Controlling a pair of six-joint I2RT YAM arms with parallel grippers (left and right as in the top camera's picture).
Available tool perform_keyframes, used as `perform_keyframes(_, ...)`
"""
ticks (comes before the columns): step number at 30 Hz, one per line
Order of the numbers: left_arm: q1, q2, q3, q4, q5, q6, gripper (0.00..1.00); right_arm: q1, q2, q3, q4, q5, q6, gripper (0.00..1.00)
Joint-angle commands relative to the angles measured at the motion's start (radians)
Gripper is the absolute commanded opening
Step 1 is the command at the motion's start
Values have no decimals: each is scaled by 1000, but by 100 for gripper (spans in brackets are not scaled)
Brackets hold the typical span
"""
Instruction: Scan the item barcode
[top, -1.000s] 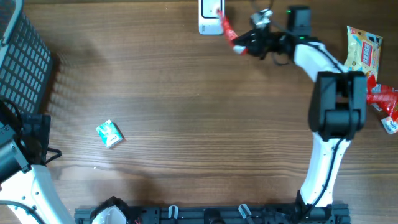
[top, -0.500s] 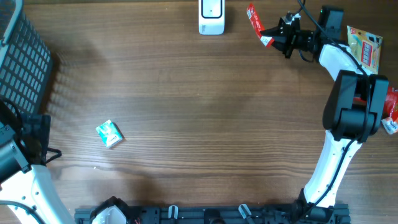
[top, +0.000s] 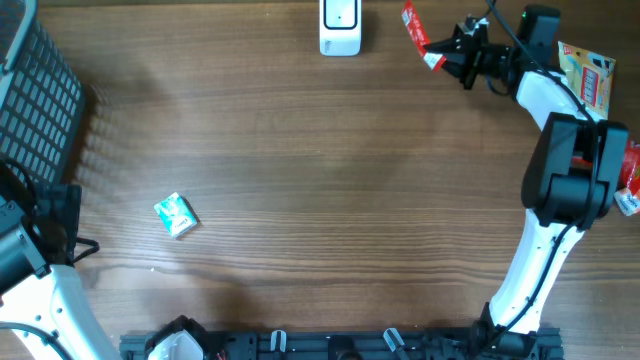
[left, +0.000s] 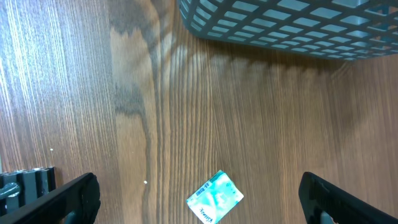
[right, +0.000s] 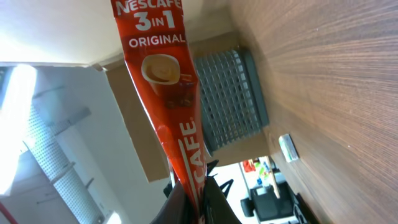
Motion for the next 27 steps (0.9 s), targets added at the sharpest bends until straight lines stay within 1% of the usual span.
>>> perform_keyframes(1,5,2,12,-1,6,-10,100,-39,-50,10,14,-62,51,4)
perform_keyframes(7,5,2,12,-1,6,-10,100,-42,-89,8,-10,-62,8,4)
perform_keyframes(11,5,2,12,-1,6,-10,100,-37,-139,-1,-144,-62,-125,4)
perform_keyframes(13,5,2,12,-1,6,-10,100,-37,-159,-1,-281,-63,-253,4)
perform_keyframes(17,5,2,12,-1,6,-10,100,-37,-172,-1,-740,-62,-667,4)
perform_keyframes(19,5,2,12,-1,6,-10,100,-37,-171,-1,-1003,-62,-918,4)
perform_keyframes(20,5,2,12,-1,6,-10,100,-37,-171,-1,-1090,-63,-1009,4)
perform_keyframes(22,5,2,12,-1,5,-10,100,-37,-172,-1,-1227,-63,-1144,4)
perform_keyframes(24,5,2,12,-1,6,-10,100,-37,-172,-1,-1332,-63,-1249,4)
perform_keyframes(27,5,2,12,0,5,-10,100,-37,-172,-1,-1433,-63,-1349,4)
